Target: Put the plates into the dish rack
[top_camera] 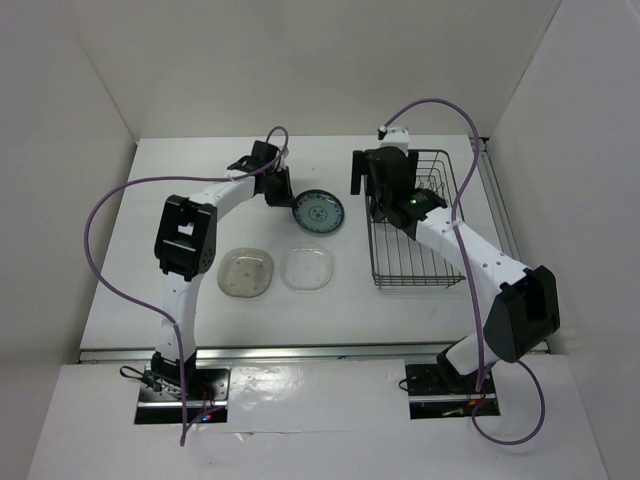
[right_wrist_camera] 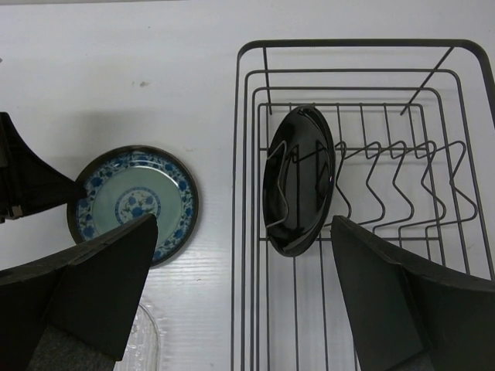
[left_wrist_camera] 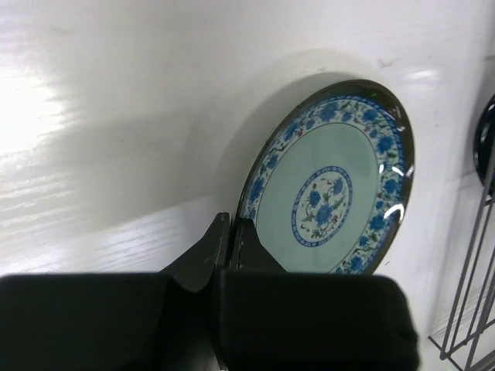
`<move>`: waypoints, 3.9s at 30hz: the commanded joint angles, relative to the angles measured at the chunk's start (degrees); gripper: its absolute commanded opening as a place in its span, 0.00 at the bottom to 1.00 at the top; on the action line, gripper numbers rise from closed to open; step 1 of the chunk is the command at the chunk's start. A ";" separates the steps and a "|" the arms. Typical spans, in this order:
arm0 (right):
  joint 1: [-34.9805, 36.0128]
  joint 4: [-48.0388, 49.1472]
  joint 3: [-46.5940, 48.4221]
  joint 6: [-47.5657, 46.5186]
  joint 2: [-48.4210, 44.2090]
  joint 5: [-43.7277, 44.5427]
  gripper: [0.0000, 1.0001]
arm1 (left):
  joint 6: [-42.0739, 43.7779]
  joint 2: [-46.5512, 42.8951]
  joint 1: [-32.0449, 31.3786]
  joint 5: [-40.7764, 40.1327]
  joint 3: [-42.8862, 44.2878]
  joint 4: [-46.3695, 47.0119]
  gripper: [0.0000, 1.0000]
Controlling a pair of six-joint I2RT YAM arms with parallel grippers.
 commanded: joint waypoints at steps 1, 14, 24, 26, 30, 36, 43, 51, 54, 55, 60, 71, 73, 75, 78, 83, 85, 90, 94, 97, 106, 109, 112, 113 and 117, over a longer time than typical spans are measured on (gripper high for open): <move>0.57 3.08 -0.11 -0.38 -3.56 0.78 1.00 | 1.46 1.54 -0.36 -6.24 0.92 -4.14 0.00; -4.62 16.52 -7.85 -5.22 -9.80 -31.47 1.00 | 6.20 -21.57 7.19 16.74 -7.15 4.45 0.00; -9.19 18.54 -2.23 -2.76 -0.40 -45.62 1.00 | 5.69 -27.83 7.72 34.26 -14.55 15.88 0.00; -9.19 18.55 -2.22 -1.96 1.35 -48.00 0.96 | 4.72 -28.44 7.72 35.85 -16.65 17.91 0.00; -9.72 19.86 -0.82 0.83 3.72 -52.04 0.81 | 3.40 -28.97 7.72 37.87 -18.15 21.17 0.00; -9.72 22.32 -0.81 5.15 7.51 -60.22 0.68 | 0.85 -29.59 7.72 38.40 -20.09 26.00 0.00; -9.72 21.28 1.55 8.14 9.62 -62.86 0.05 | 0.06 -28.97 7.72 37.09 -19.48 24.78 0.00; -12.17 8.29 8.23 2.70 3.91 -43.64 0.01 | 2.60 -29.50 7.72 20.24 -16.23 13.64 1.00; -15.42 2.04 10.25 -1.17 0.75 -34.32 0.01 | 3.84 -30.11 7.20 10.24 -12.37 7.65 1.00; -16.13 0.20 10.26 -1.78 -0.39 -29.25 0.01 | 4.71 -30.11 7.19 7.84 -11.05 3.37 1.00; -17.63 -2.63 8.86 -5.47 -7.34 -11.47 0.01 | 5.86 -29.50 5.26 -1.04 -7.08 -1.68 1.00; -21.75 -0.01 3.67 -6.71 -6.02 -8.19 0.01 | 5.86 -28.44 5.26 1.31 -5.23 -3.00 1.00; -21.76 0.00 3.67 -6.71 -4.01 -8.19 0.01 | 5.86 -28.44 5.26 1.31 -5.23 -3.00 1.00; -21.76 0.88 3.67 -6.71 -2.78 -8.19 0.01 | 5.86 -28.97 5.26 1.31 -5.23 -3.00 1.00; -21.76 1.59 3.67 -6.71 -0.94 -8.80 0.01 | 5.86 -28.97 5.26 1.84 -5.23 -3.00 1.00; -21.76 2.11 2.53 -7.24 0.39 -8.80 0.01 | 5.86 -28.44 5.26 3.07 -5.23 -3.00 1.00; -21.76 2.11 2.00 -7.24 1.53 -8.80 0.01 | 5.86 -27.92 5.26 3.07 -5.23 -3.00 1.00; -21.76 2.73 1.38 -7.24 3.64 -8.80 0.01 | 5.86 -27.92 5.26 3.60 -5.23 -3.00 1.00; -21.76 3.25 1.38 -7.24 4.96 -9.85 0.01 | 5.86 -27.92 5.26 3.60 -5.23 -3.00 1.00; -21.76 3.87 0.86 -6.71 4.96 -10.65 0.01 | 5.86 -27.92 5.26 3.60 -5.23 -3.00 1.00; -21.76 3.87 2.00 -6.71 7.25 -11.18 0.09 | 6.91 -27.92 5.26 2.54 -5.76 -3.53 1.00; -21.76 4.49 2.52 -6.71 8.39 -11.70 0.11 | 6.91 -27.92 5.26 2.02 -5.76 -3.53 1.00; -21.76 5.54 2.52 -6.71 9.44 -11.70 0.19 | 6.91 -27.92 5.26 1.49 -5.76 -4.05 1.00; -21.76 6.24 2.52 -6.71 9.45 -12.31 0.24 | 6.91 -27.92 5.26 0.97 -5.76 -4.06 1.00; -21.76 6.86 2.52 -6.71 9.97 -12.32 0.56 | 7.44 -27.92 5.26 -1.41 -5.76 -5.19 1.00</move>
